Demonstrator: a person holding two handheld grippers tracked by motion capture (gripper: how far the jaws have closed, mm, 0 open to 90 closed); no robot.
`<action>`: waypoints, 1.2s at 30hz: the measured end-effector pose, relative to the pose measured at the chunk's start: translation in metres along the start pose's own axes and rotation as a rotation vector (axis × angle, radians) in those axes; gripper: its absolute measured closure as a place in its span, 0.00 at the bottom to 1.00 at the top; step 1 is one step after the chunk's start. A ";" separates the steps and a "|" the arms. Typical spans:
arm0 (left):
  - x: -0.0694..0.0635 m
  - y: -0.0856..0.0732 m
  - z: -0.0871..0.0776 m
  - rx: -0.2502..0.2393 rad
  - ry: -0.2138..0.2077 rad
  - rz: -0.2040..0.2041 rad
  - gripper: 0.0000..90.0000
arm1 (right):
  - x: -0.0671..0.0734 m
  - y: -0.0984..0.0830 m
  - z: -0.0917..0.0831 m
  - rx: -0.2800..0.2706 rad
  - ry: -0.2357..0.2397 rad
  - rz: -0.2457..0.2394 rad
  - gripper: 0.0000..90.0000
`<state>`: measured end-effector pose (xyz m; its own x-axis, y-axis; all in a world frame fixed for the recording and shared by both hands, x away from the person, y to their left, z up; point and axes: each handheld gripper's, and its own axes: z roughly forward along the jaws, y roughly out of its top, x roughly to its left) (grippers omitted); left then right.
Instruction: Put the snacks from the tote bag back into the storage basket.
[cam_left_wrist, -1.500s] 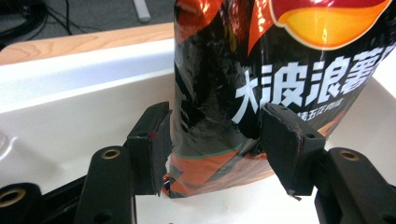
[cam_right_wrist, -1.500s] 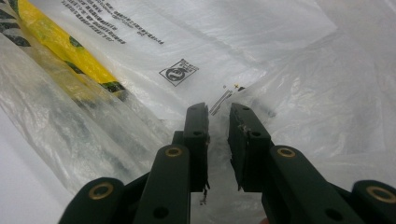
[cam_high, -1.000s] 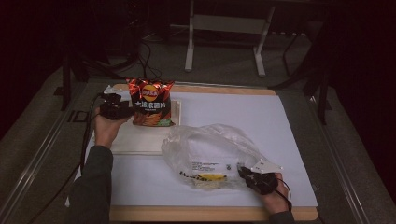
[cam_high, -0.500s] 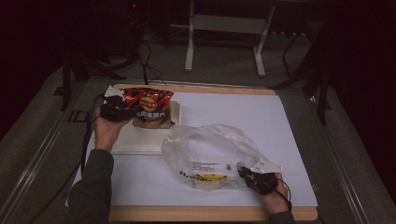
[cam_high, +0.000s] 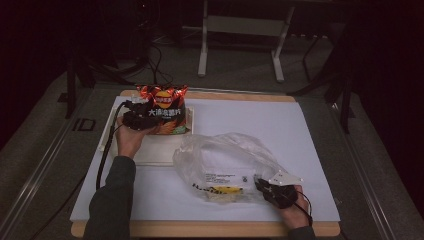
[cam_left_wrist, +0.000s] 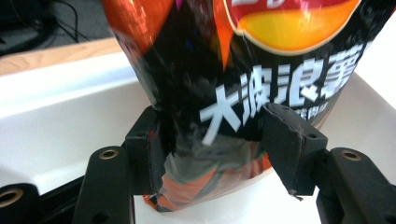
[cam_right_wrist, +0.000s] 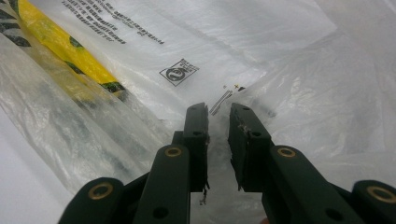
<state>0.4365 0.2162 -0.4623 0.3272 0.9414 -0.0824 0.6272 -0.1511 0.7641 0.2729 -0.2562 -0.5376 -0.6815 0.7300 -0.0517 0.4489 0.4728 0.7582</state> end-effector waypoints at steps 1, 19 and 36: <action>0.001 -0.001 0.001 0.007 0.000 -0.012 0.46 | 0.000 0.000 0.000 -0.001 -0.001 -0.001 0.86; 0.010 -0.018 -0.004 0.007 0.054 -0.095 0.33 | 0.000 0.000 0.000 0.000 0.002 0.002 0.85; -0.013 -0.006 -0.045 -0.181 0.023 -0.036 0.52 | 0.001 0.000 -0.001 -0.005 -0.001 -0.001 0.85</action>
<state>0.3965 0.2183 -0.4371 0.2889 0.9523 -0.0985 0.5003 -0.0625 0.8636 0.2721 -0.2559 -0.5371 -0.6816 0.7298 -0.0533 0.4450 0.4713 0.7615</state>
